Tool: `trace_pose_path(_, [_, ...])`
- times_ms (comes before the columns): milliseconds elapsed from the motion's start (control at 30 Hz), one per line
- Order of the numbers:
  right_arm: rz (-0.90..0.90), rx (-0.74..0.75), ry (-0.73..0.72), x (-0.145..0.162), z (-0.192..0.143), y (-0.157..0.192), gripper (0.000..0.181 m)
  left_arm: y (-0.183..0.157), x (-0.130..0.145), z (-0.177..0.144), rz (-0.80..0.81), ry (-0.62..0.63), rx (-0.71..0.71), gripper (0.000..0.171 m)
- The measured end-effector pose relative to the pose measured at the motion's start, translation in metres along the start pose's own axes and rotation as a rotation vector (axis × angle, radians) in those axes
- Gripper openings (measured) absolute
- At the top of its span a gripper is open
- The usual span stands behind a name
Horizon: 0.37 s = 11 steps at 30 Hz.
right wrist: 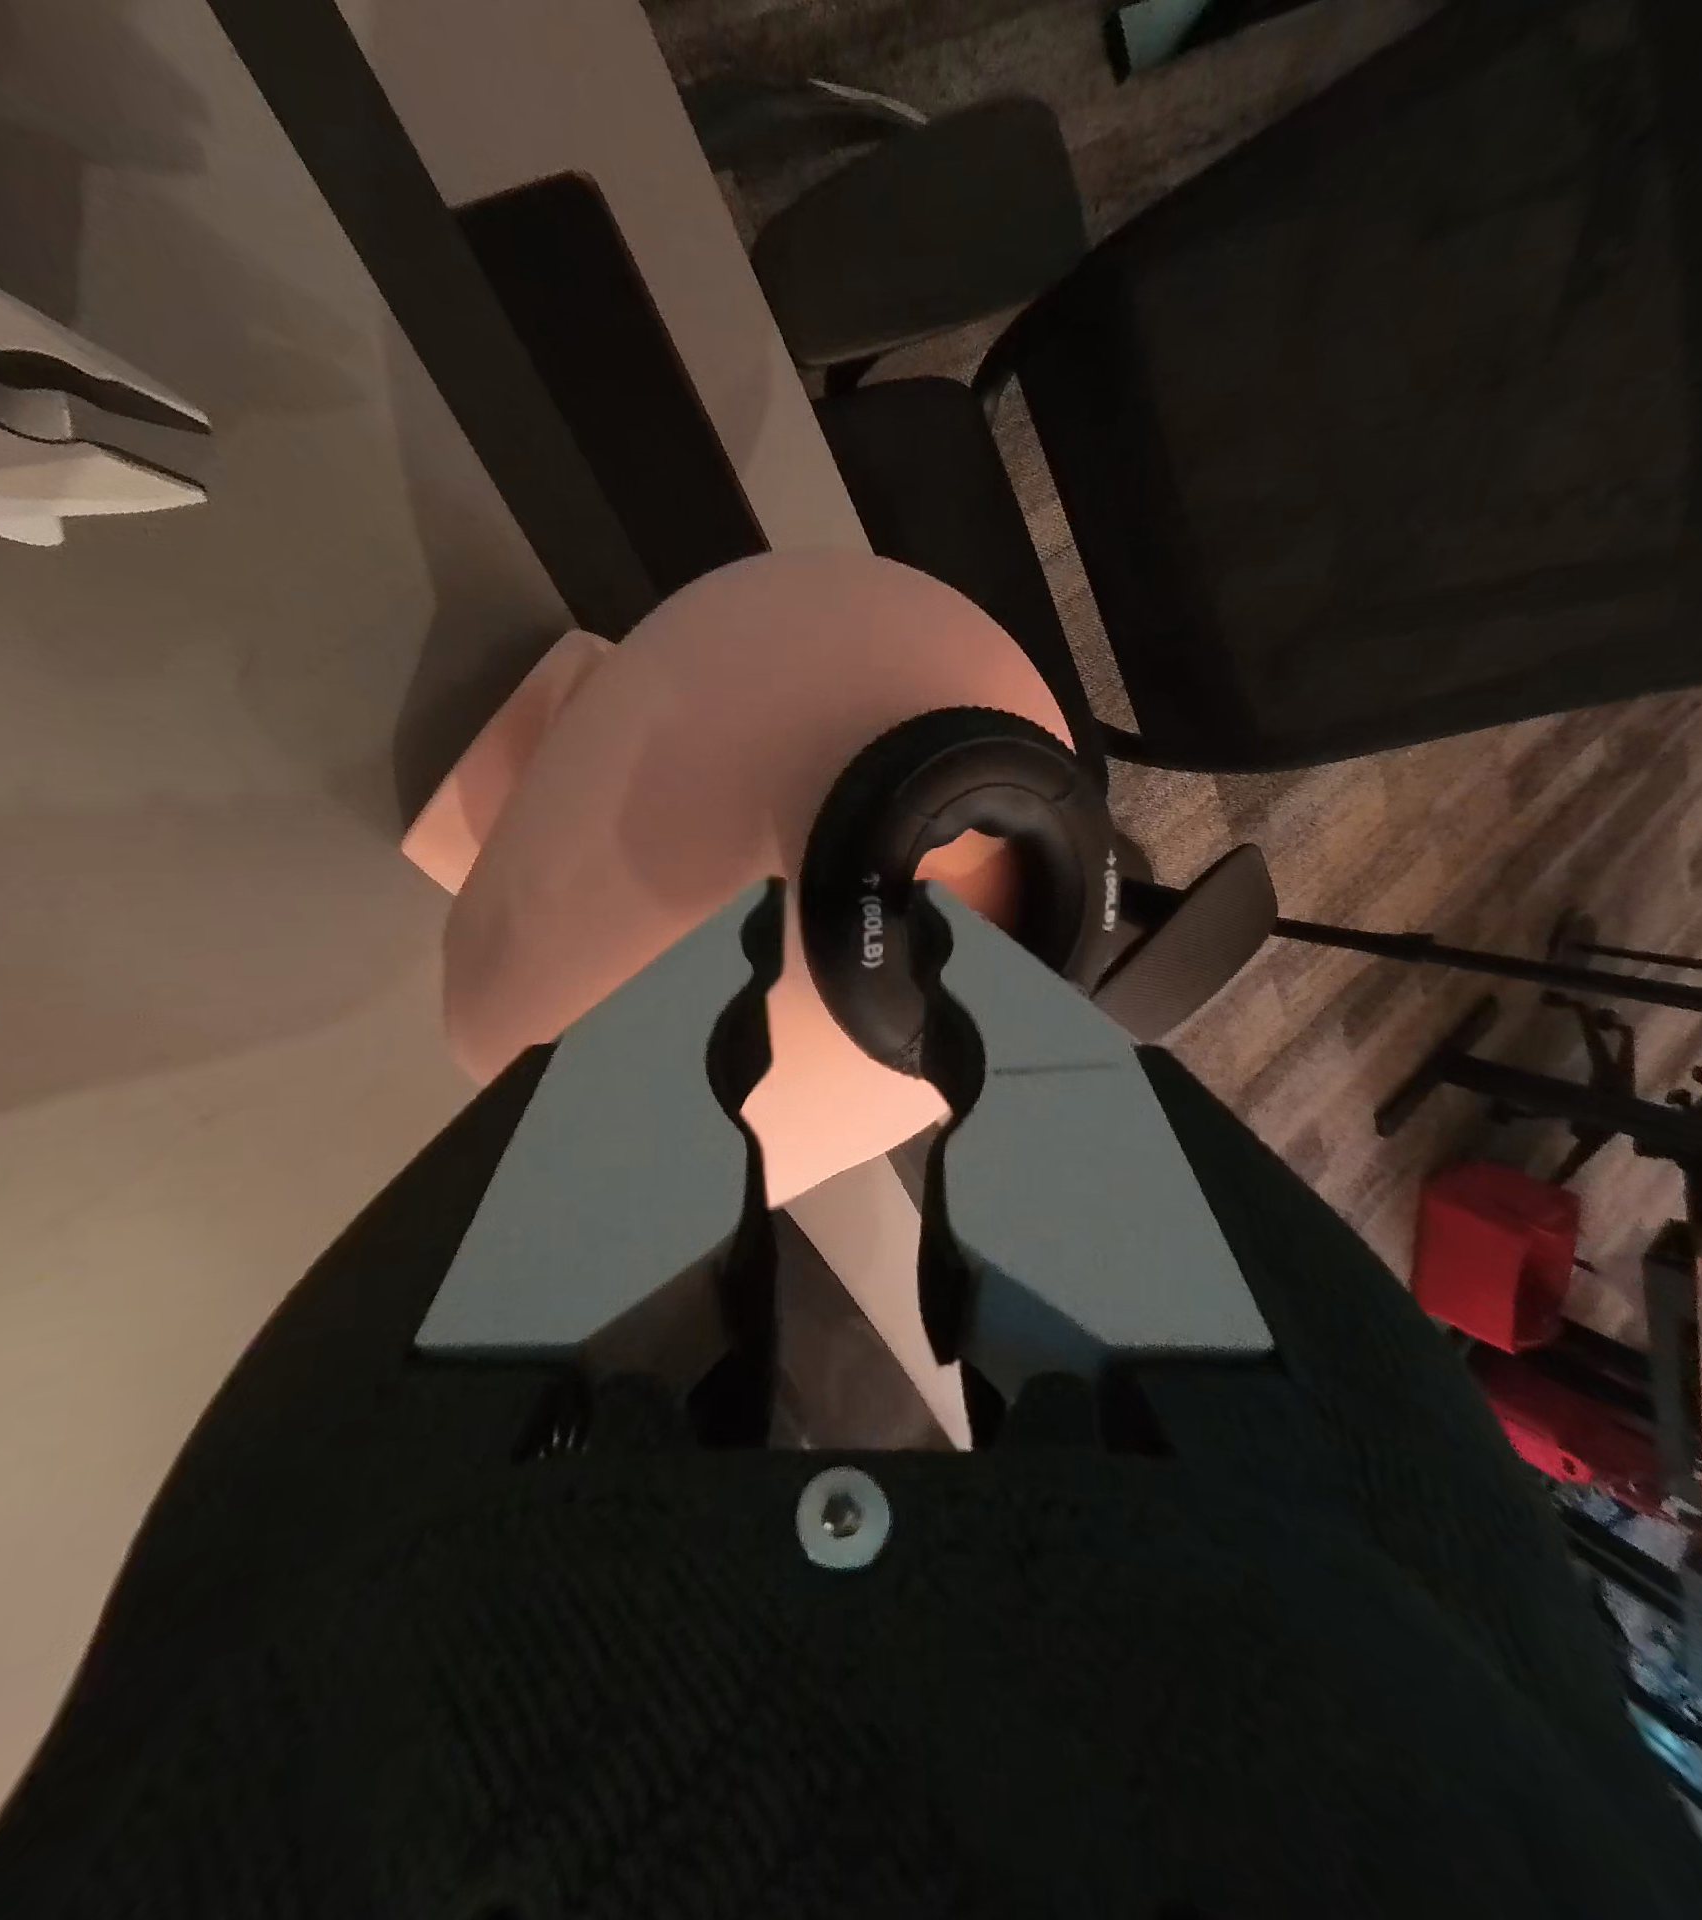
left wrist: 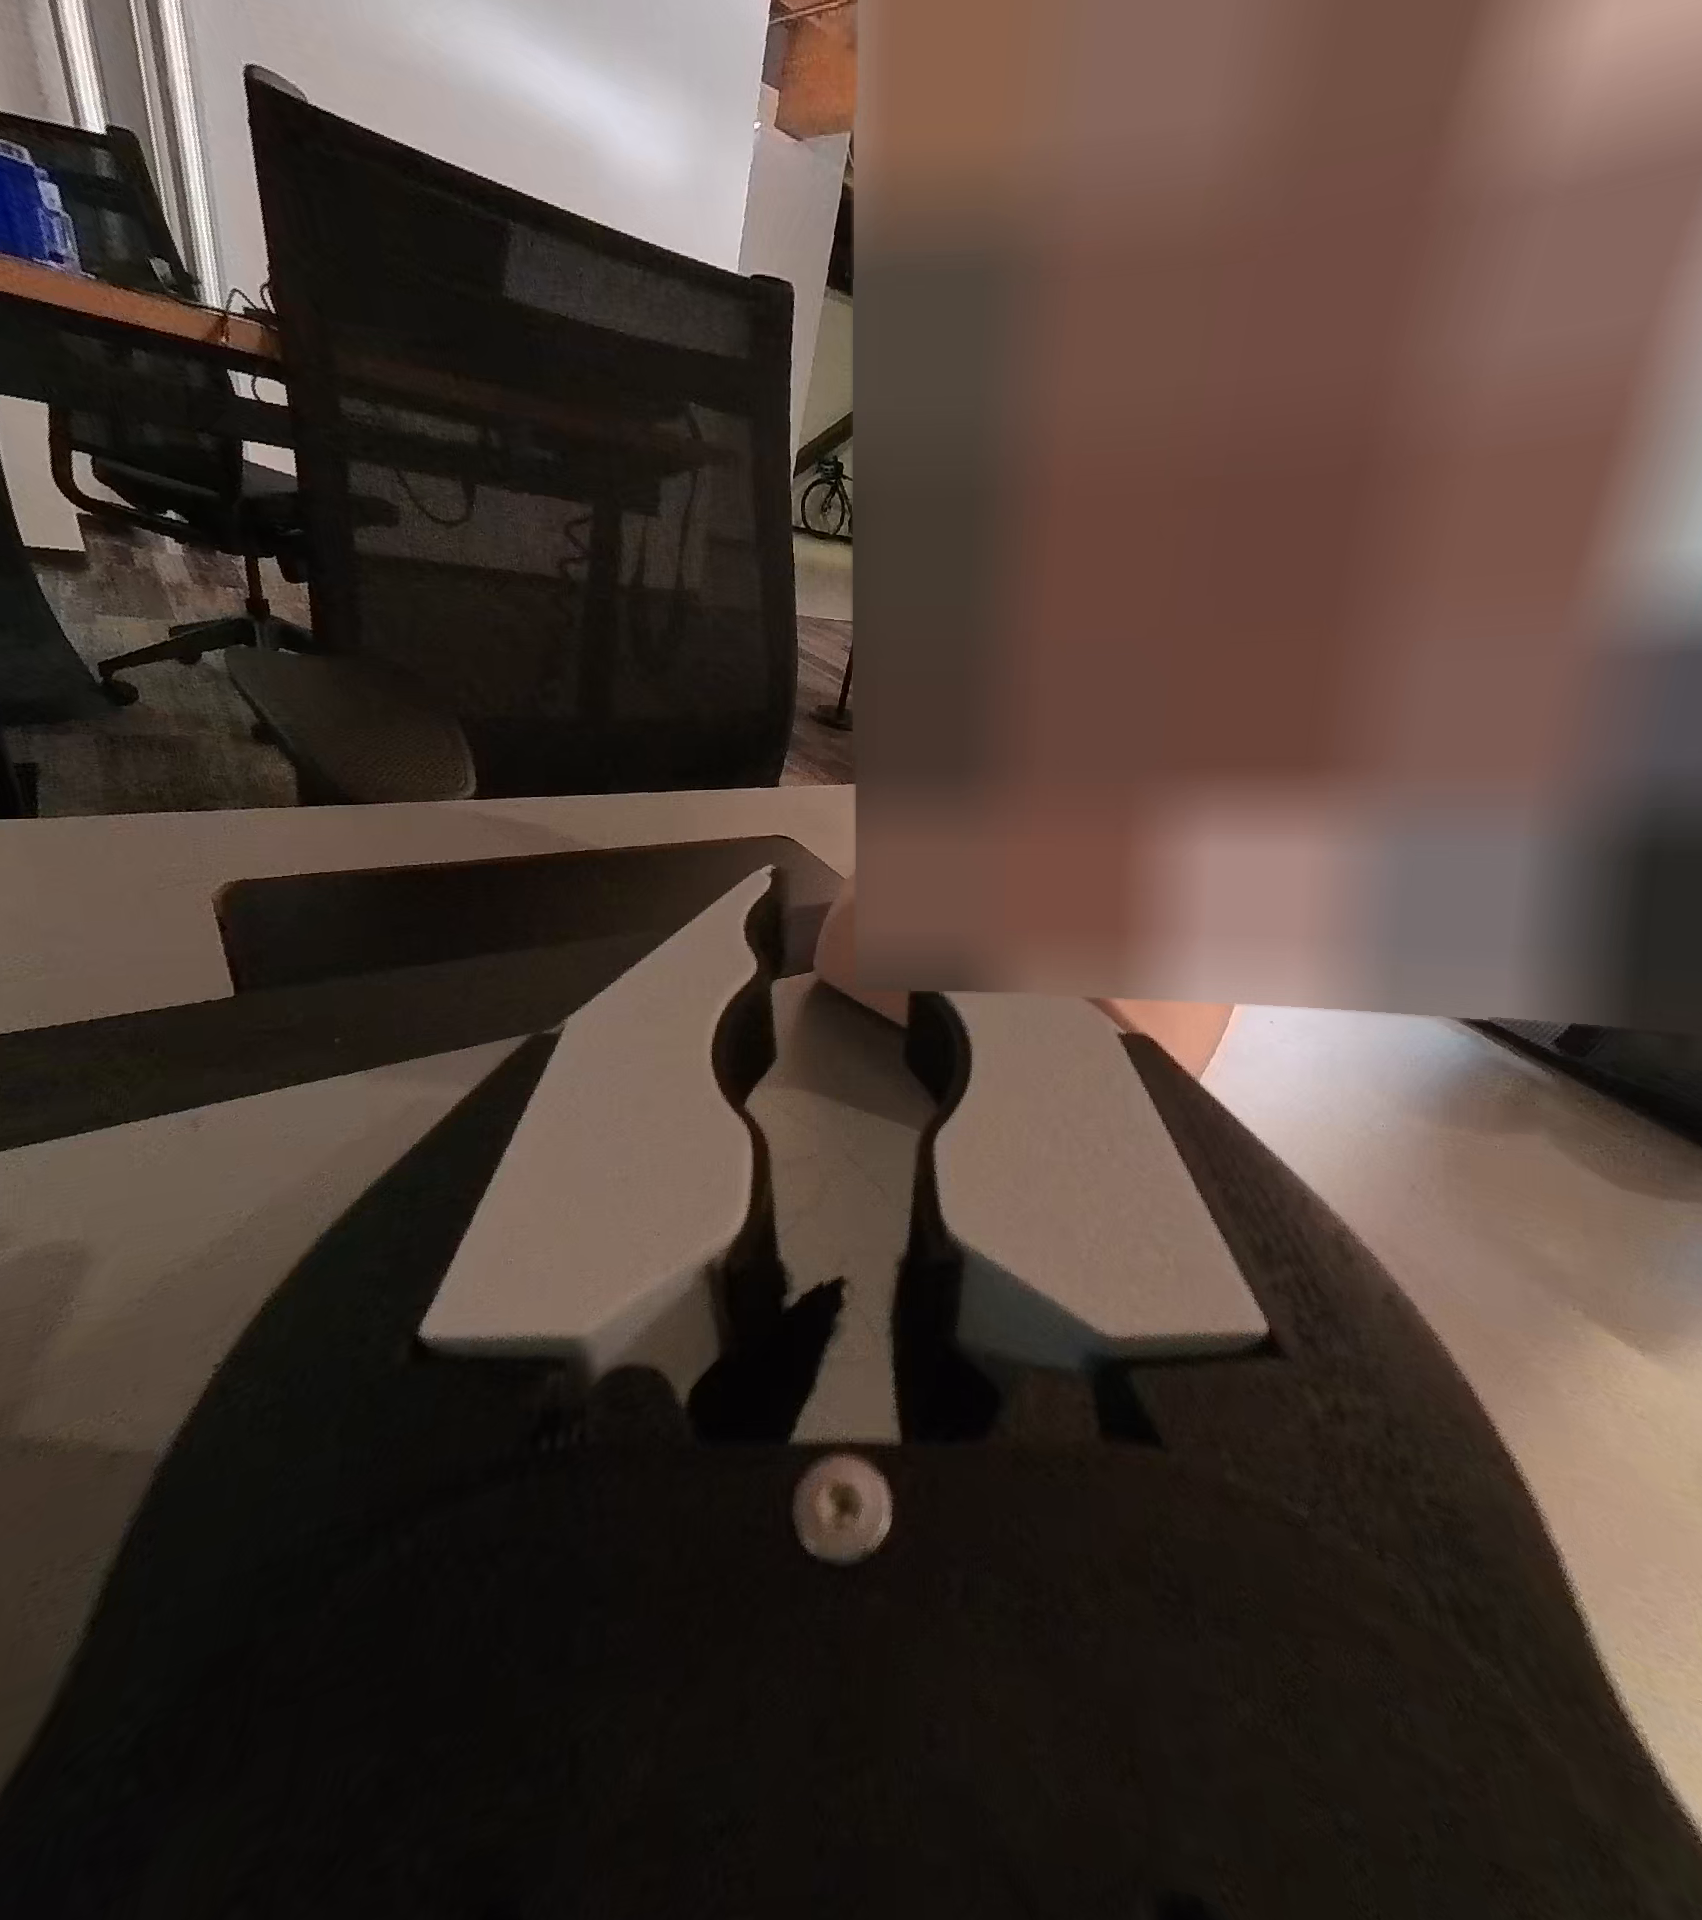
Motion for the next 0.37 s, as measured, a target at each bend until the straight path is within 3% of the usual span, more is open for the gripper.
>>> trace_pose_path(67, [0.033,-0.007,-0.078,0.000,-0.005,-0.001,0.038,0.000,0.000,0.000,0.003,-0.001,0.000,0.017])
trace_pose_path(133, [0.085,0.043,-0.251,0.002,-0.022,-0.003,0.050,0.000,0.000,0.000,0.004,0.000,0.001,0.018])
trace_pose_path(267, [0.225,0.260,-0.803,0.032,-0.063,0.024,0.049,-0.001,-0.001,-0.001,0.013,-0.004,-0.003,0.018])
trace_pose_path(367, [0.291,0.450,-0.993,0.081,-0.024,0.089,0.048,-0.003,-0.001,0.000,0.031,0.000,-0.011,0.018])
Point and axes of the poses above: each gripper's, where its closed fingertips meet, z out along the fingers, x out of its underside, y = z × x across the jaws, the point moved 6 cm from there along -z, back along the fingers, and after that the axes turned 12 degrees about y, right-handed, at the moved point
